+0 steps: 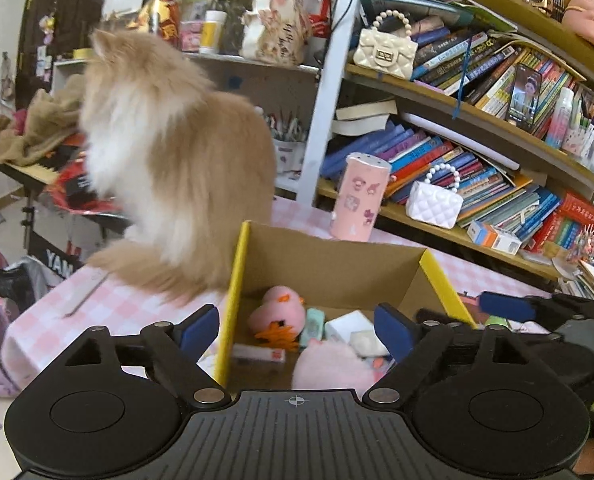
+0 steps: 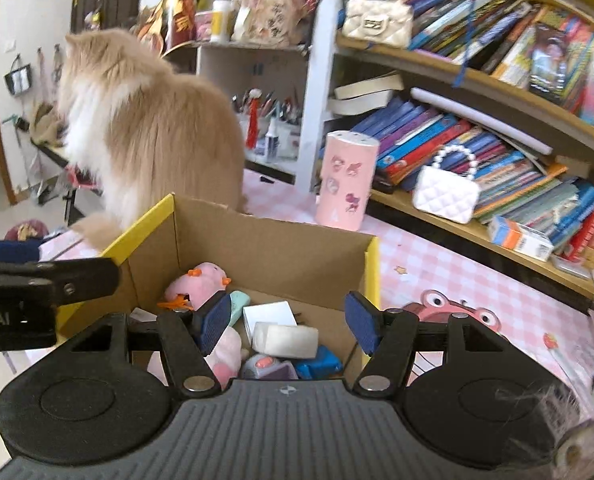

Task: Organize objects
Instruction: 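Open the right tool to drop the sponge while the left tool releases the white box, then withdraw both open tools from the box toward the green toy and black clip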

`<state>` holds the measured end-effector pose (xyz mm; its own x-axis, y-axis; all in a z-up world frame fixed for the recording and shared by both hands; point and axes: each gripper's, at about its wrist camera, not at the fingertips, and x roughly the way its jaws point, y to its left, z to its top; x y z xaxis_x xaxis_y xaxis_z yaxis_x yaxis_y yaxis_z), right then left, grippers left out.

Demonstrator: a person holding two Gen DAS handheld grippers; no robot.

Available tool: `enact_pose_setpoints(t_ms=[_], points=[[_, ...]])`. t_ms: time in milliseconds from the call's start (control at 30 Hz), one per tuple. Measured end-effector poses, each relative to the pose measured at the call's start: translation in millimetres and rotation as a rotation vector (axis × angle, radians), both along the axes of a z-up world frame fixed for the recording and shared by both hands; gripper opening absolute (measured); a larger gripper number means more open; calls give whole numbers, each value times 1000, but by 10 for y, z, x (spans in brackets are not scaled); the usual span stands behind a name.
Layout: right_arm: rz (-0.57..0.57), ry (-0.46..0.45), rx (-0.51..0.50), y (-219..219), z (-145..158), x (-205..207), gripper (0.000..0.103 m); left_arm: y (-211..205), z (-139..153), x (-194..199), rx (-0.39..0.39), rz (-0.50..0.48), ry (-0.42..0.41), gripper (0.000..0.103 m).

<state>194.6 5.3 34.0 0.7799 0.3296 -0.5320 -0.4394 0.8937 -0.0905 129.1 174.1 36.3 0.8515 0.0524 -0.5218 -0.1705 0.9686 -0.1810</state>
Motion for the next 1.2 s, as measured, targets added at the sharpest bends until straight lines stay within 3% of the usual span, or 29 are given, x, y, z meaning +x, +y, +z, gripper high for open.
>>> enact_pose_setpoints(t_ms=[167, 467, 1200], points=[[-61, -11, 5, -135, -19, -349, 68, 24, -61, -285, -20, 19, 17, 92], [-101, 71, -23, -169, -290, -936, 69, -107, -297, -703, 2, -4, 126, 96], [-249, 126, -49, -440, -511, -1783, 74, -336, -501, -1318, 19, -111, 218, 96]])
